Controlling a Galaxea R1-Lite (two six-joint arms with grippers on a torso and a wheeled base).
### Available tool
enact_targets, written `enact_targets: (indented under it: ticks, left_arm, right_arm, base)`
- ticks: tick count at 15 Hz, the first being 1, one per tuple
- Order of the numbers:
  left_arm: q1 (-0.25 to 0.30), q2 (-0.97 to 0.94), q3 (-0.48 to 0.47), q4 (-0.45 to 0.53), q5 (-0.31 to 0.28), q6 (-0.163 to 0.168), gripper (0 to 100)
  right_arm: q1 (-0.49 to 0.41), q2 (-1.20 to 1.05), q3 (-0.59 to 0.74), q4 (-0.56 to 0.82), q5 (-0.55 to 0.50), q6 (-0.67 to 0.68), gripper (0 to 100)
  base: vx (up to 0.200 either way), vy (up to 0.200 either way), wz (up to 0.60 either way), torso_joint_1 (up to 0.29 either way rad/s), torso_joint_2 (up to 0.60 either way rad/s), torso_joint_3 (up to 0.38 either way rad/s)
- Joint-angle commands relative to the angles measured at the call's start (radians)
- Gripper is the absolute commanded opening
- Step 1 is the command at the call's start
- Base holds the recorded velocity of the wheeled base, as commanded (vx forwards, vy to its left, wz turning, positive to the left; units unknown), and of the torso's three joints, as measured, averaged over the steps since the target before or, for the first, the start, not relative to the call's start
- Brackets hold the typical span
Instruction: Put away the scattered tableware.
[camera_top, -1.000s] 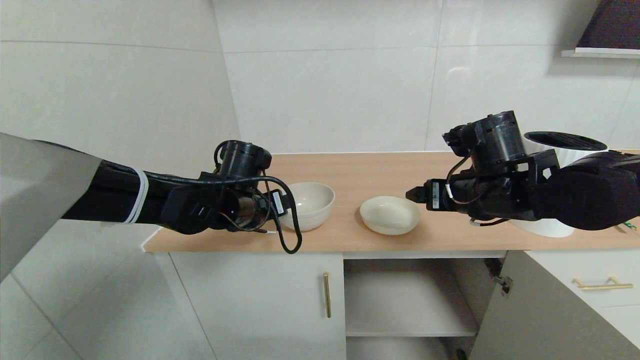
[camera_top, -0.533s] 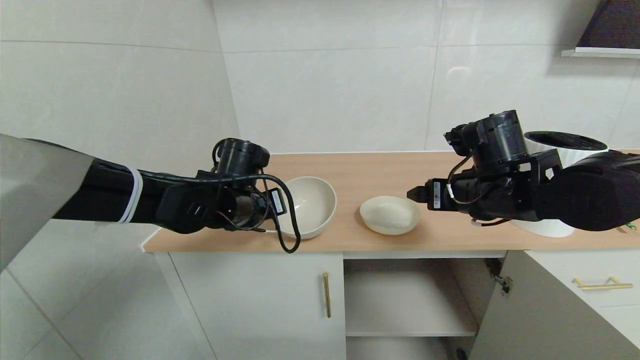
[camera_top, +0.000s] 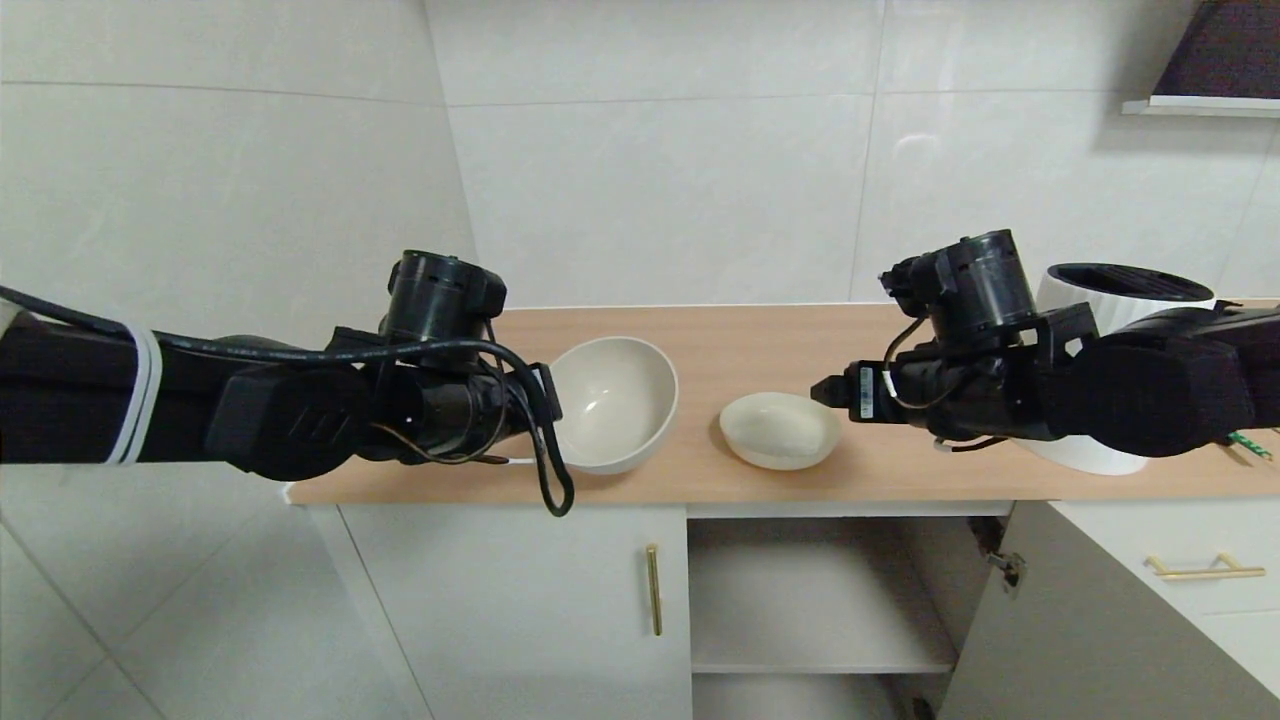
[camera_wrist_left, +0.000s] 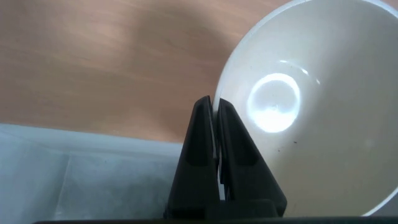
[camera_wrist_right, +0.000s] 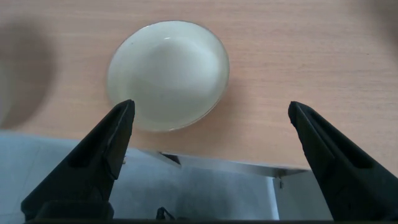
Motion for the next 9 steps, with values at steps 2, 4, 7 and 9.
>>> enact_targets:
  ticks: [2, 4, 7, 9]
  left_arm:
    - [0.0, -0.022, 0.015, 0.0, -0.003, 0.001, 0]
    - [0.0, -0.021, 0.02, 0.0, -0.003, 0.012, 0]
    - [0.0, -0.018, 0.02, 0.0, -0.003, 0.014, 0]
    - [-0.002, -0.019, 0.02, 0.0, -0.003, 0.014, 0]
  right_arm:
    - [-0.01, 0.112, -0.046, -0.001, -0.038, 0.0, 100]
    - [-0.023, 0.177, -0.08, -0.001, -0.076, 0.003, 100]
    - [-0.038, 0.23, -0.112, -0.001, -0.078, 0.015, 100]
    - [-0.049, 0.273, -0.143, -0.001, -0.084, 0.031, 100]
  base:
    - [0.0, 0.0, 0.0, 0.0, 0.0, 0.0]
    - [0.0, 0.0, 0.0, 0.0, 0.0, 0.0]
    - [0.0, 0.0, 0.0, 0.0, 0.0, 0.0]
    - [0.0, 0.0, 0.0, 0.0, 0.0, 0.0]
